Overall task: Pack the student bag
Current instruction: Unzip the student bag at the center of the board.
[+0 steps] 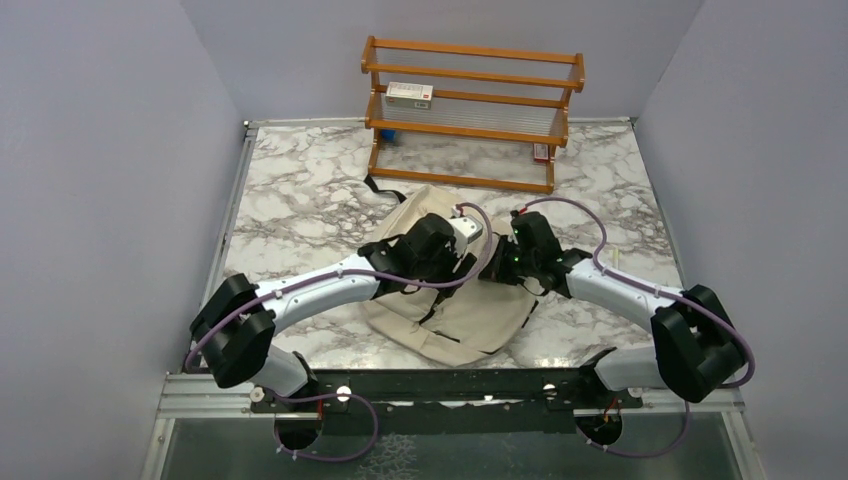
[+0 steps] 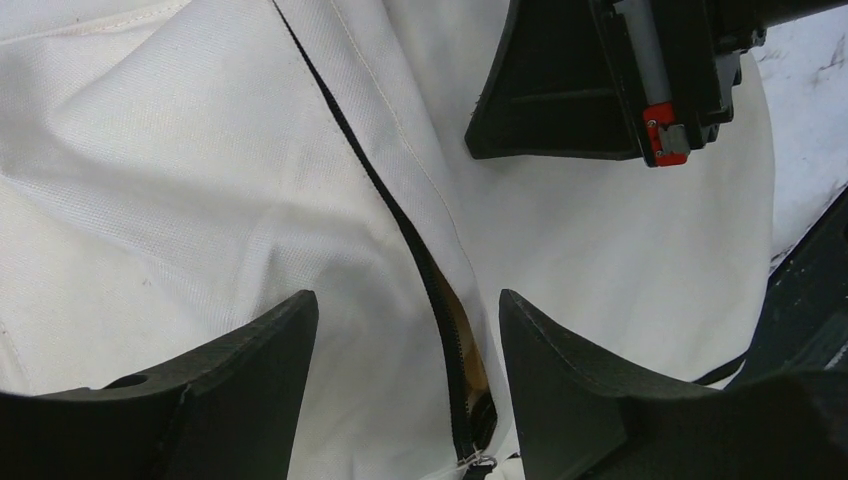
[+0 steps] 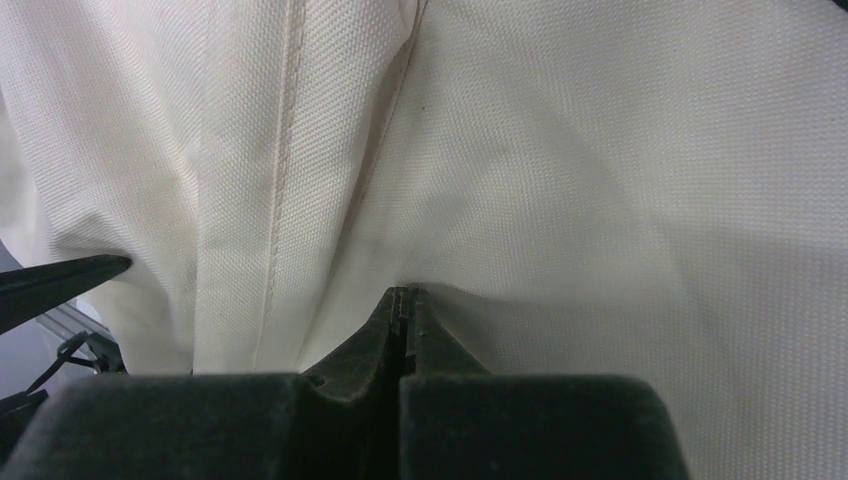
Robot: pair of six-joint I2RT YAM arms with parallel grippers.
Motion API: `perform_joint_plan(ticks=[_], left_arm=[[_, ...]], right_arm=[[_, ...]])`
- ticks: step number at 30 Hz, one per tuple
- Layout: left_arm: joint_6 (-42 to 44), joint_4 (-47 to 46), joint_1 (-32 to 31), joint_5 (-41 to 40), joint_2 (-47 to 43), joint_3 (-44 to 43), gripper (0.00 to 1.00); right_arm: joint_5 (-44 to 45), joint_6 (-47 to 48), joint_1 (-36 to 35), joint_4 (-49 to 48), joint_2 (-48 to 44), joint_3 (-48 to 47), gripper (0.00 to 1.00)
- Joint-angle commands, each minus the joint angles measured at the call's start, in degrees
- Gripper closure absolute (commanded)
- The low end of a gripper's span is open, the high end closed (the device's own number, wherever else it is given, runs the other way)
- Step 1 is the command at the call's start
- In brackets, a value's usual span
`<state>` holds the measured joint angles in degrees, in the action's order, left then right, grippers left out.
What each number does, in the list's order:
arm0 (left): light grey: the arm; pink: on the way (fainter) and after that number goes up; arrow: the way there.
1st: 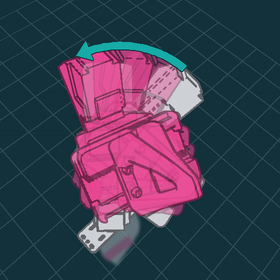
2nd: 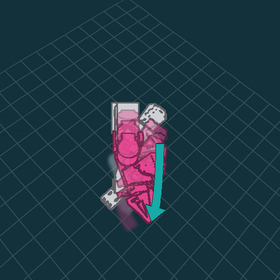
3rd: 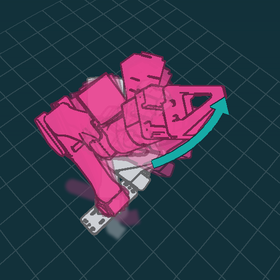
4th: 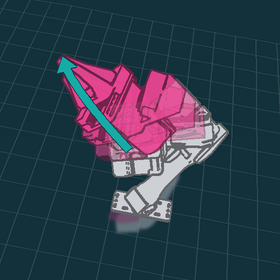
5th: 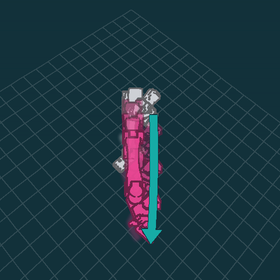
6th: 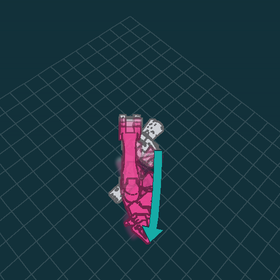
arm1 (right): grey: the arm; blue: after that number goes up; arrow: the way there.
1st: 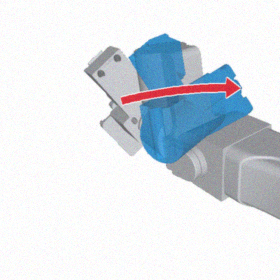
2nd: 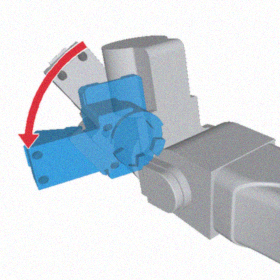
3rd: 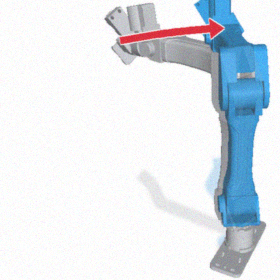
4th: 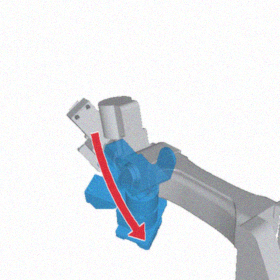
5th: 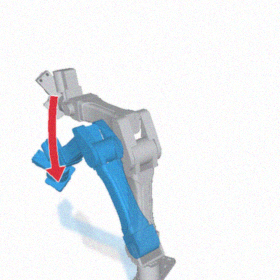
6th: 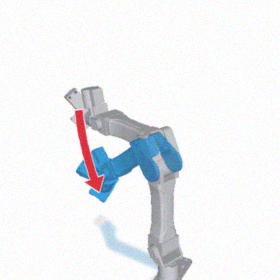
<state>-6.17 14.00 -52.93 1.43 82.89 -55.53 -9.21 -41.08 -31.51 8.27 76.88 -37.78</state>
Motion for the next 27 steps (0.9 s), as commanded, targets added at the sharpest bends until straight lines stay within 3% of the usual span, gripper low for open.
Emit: perform_joint_plan(ticks=[1,10,27], left_arm=[[2.66,2.18,-1.63,-4.71,1.35,-2.62,0.32],[3.47,5.12,-2.69,-13.59,-1.39,-0.98,0.33],[2.4,5.18,-2.82,-9.94,-2.54,1.65,0.36]], right_arm=[[1.55,-0.23,-0.22,-0.32,-1.8,0.47,1.0],[1.05,0.12,-0.21,-0.63,-1.76,0.49,0.99],[0.19,0.12,-0.22,-0.88,-1.7,0.71,0.99]])
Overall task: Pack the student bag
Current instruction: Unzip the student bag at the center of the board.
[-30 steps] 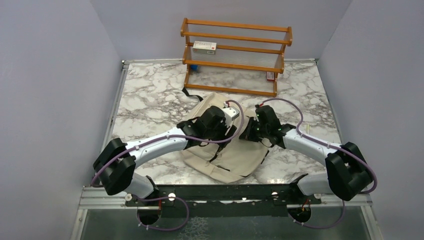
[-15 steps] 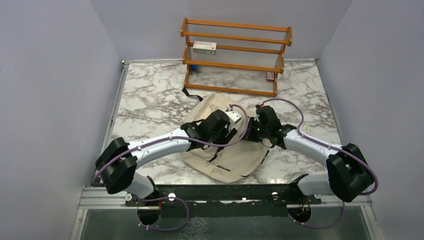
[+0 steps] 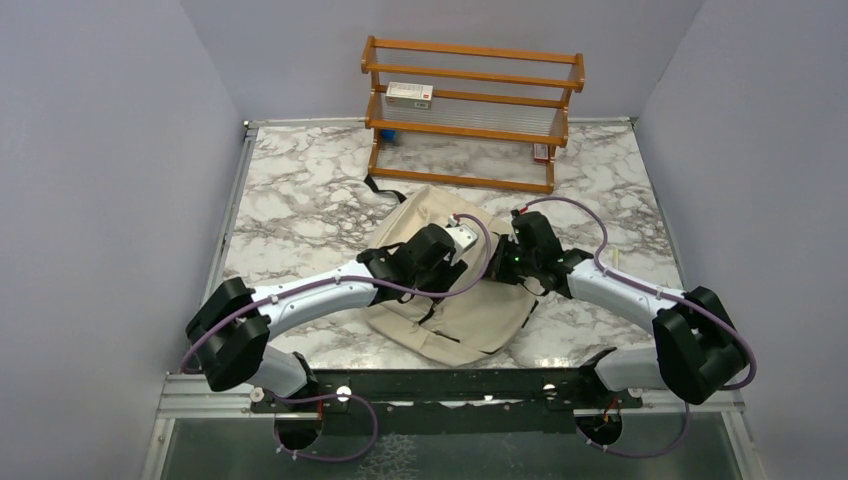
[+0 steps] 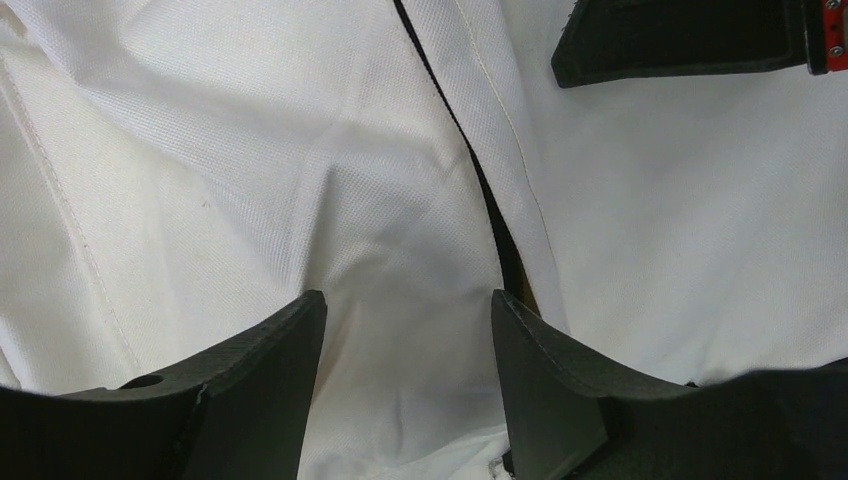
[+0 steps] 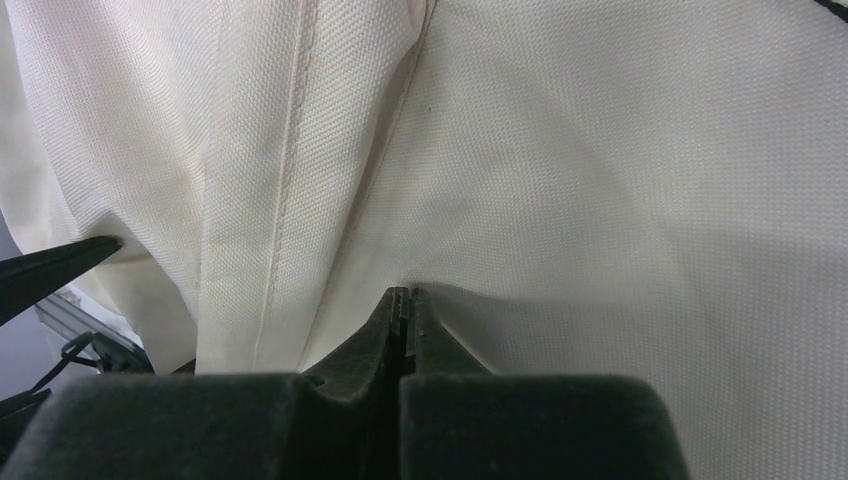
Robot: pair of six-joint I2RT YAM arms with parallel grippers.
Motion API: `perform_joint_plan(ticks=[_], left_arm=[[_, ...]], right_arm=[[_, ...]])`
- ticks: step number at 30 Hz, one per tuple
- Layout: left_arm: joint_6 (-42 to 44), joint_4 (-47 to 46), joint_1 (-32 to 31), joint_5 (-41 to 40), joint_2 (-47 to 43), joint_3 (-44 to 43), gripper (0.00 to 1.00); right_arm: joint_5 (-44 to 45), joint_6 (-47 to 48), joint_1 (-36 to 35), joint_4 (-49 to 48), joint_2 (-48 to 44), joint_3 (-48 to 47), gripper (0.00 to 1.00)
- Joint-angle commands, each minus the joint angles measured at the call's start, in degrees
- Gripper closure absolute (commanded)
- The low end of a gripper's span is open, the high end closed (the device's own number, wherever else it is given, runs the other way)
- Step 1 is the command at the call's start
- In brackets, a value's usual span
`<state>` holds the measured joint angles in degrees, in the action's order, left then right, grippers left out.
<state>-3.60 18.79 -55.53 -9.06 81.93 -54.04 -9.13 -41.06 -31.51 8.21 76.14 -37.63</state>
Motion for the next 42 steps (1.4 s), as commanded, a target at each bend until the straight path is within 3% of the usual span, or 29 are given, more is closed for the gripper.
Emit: perform_joint_plan(ticks=[1,12,19,22,25,30,36,39,42], left_arm=[[-0.33,0.37,-0.45,0.72,-1.45,-0.04,0.34],[2.16,0.37,-4.45,-6.33,2.42,-1.67,0.31],[3.33,1.29,-4.5,-12.38,3.68,-2.32,0.63],[3.33,1.6,-4.5,-14.64,3.18,-2.94,0.7],[3.08,1.45,-4.5,-16.28,1.97,-3.25,0.72],[0.4,-0.32,-4.5,-19.14,-0.55,-2.97,0.81],[-4.74,-2.74,-3.95,-21.66,-4.09,-0.8,0.95],[-7.62,-3.67,-3.17,-22.18,-5.76,0.45,1.0],[-9.38,-4.62,-2.46,-21.51,-7.09,1.74,1.0]], right_arm=[[0.05,0.1,-0.22,-0.96,-0.86,0.57,1.0],[0.66,-0.06,-0.22,-0.27,-1.76,0.81,0.99],[4.39,-0.83,-0.17,1.27,-4.65,1.31,0.97],[7.39,-1.85,-0.2,2.8,-5.83,1.03,0.88],[11.68,-3.02,-0.19,4.95,-7.64,0.72,0.85],[21.06,-5.79,-0.22,10.17,-12.44,0.38,0.54],[33.77,-5.68,0.5,18.58,-15.87,-1.89,0.34],[36.91,-4.84,3.57,22.66,-14.13,-3.59,0.26],[34.37,-1.37,10.33,22.62,-12.19,-3.9,0.23]])
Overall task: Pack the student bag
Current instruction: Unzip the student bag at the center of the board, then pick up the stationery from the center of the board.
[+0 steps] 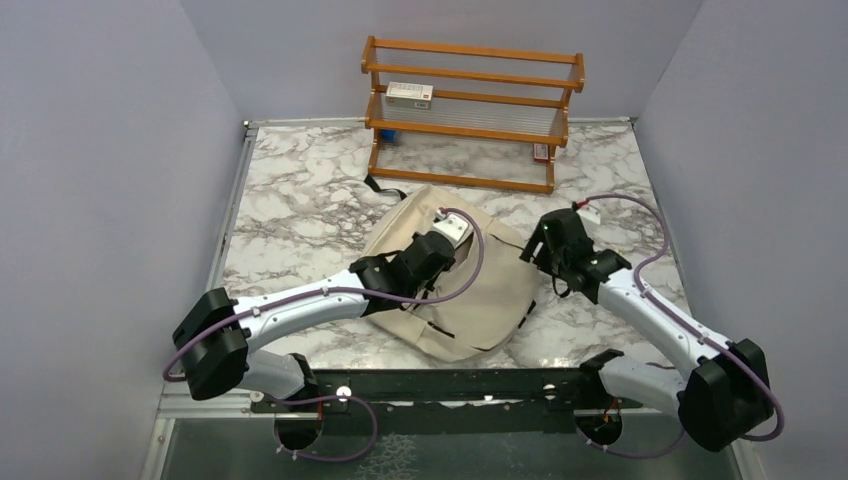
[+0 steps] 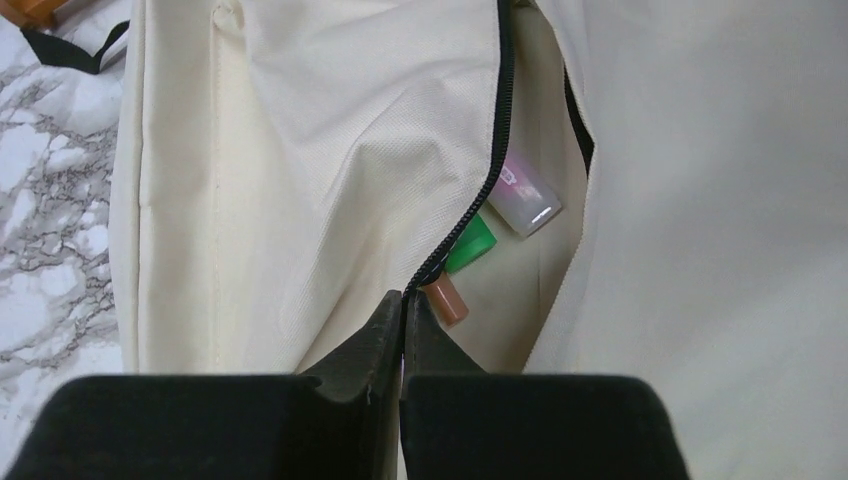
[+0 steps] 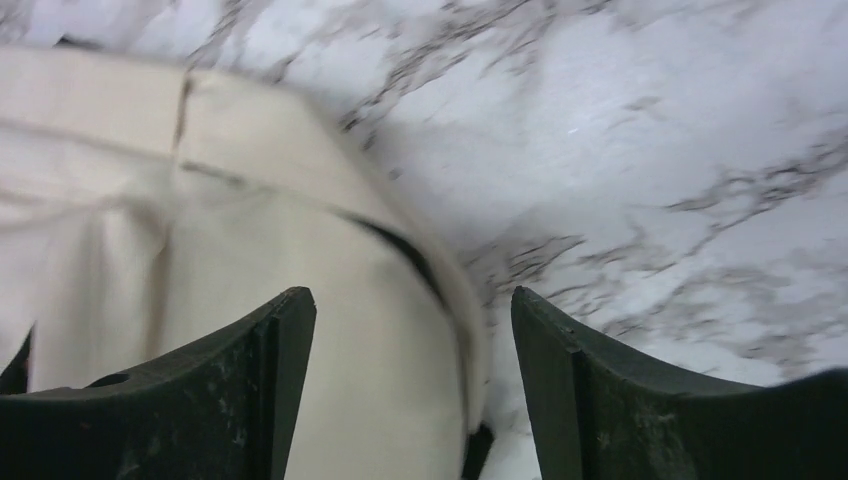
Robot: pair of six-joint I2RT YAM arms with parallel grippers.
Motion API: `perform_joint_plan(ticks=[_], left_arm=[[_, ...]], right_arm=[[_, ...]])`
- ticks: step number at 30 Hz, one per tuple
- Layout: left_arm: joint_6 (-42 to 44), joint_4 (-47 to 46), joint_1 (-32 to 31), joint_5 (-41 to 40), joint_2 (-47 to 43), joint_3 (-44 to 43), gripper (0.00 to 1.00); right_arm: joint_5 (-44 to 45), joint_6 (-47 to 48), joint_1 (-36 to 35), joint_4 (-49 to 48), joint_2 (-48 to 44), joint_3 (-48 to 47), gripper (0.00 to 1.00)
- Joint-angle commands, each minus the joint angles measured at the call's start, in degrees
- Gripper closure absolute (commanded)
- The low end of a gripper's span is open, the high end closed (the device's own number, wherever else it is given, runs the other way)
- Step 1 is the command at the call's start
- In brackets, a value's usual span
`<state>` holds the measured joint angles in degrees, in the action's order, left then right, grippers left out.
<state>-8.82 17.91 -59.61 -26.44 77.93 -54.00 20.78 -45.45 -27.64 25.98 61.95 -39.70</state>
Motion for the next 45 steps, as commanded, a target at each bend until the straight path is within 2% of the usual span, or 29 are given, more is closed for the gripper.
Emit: perform_joint_plan(ticks=[1,9,15,23,30,39,45], left_arm=[[-4.37,-4.02,1.73,-3.62,-3.33,1.85,1.0],[-4.51,-5.1,1.94,-0.29,-3.34,1.75,1.0],[-2.55,-5.94,2.05,2.3,-2.68,0.42,1.0],[-0.59,-5.39,2.31,5.93,-1.84,-0.72,1.0],[0.03,-4.41,2.31,9.33,1.26,-4.0,1.0],[0.03,-4.55,2.31,10.88,2.58,-5.49,1.0],[0.28,-4.34,2.27,11.32,2.96,-6.08,1.0]], right_arm=[[3.29,4.52,8.91,4.21,2.53,-1.64,0.23],[0.73,15.54,26.98,-0.02,8.17,-3.31,0.2],[-2.52,19.24,38.85,-3.94,13.54,-4.67,0.19],[-2.98,18.51,43.13,-6.36,18.72,-4.4,0.19],[-7.76,18.28,43.72,-6.38,19.87,-5.73,0.25],[-7.58,19.3,43.72,-7.38,16.33,-1.4,0.33],[-9.0,16.94,43.72,-9.68,14.53,3.09,0.33]])
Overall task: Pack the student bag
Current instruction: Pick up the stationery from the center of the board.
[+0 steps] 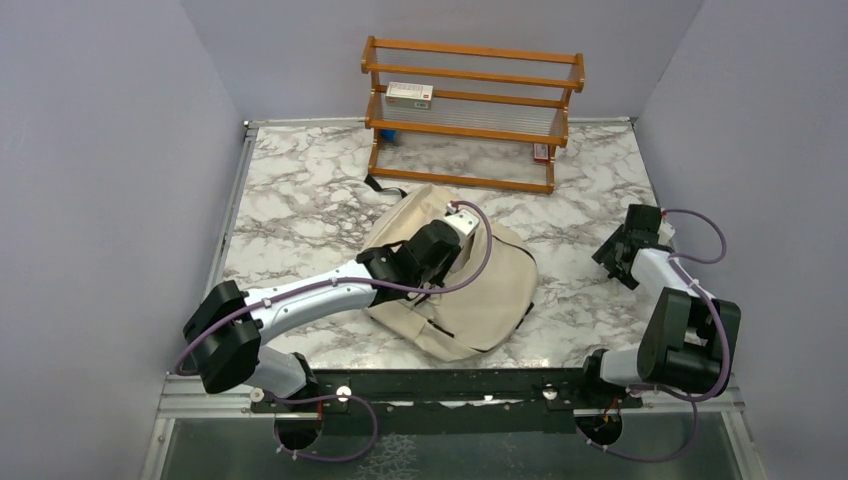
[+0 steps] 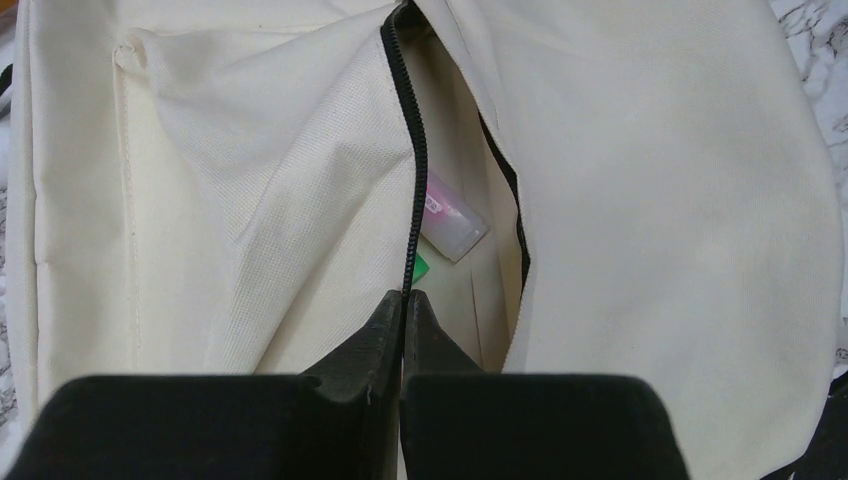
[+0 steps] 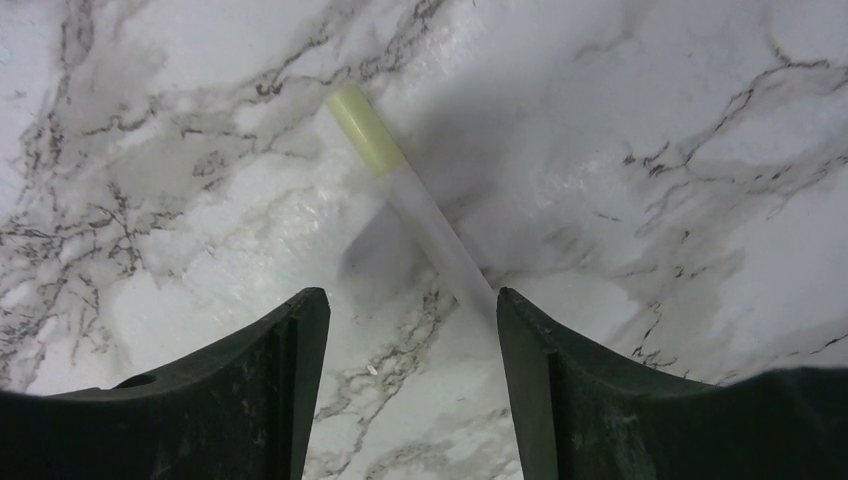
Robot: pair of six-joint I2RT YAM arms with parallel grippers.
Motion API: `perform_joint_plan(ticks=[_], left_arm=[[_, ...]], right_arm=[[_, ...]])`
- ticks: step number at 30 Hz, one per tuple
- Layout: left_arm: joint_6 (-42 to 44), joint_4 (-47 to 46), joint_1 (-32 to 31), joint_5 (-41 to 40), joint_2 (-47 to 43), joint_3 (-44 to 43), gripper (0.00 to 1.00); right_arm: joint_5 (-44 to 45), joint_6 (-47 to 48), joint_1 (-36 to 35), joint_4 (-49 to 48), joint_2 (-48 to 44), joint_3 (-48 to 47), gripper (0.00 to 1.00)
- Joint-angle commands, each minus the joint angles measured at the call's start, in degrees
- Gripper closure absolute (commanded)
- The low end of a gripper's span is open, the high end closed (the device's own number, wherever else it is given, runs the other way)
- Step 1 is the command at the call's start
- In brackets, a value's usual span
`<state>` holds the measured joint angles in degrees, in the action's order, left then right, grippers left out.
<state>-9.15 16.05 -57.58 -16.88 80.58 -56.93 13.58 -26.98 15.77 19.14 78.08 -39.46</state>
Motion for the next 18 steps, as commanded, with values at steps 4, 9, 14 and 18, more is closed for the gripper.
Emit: perform_joint_plan(ticks=[4,9,14,18], left_arm=[[0.61,-2.27,0.23,1.77,0.31,-3.28,1.0],[0.32,-2.26,0.28,1.77,0.5,-3.27,1.0],[0.18,-2.26,0.28,1.77,0.88,-3.58,1.0],[0.18,-2.26,0.28,1.7,1.4,-3.87,1.0]], right_arm=[[-2.62,-2.02,0.31,-3.81,-1.07,3.37,0.33],[-5.89,-2.41,0.31,-5.33,1.4,3.92,0.34],[-9.63,-2.3,0.31,-7.34,2.77,4.93,0.42],[-9.93,-1.65,0.31,-8.34,4.23,4.91,0.55]])
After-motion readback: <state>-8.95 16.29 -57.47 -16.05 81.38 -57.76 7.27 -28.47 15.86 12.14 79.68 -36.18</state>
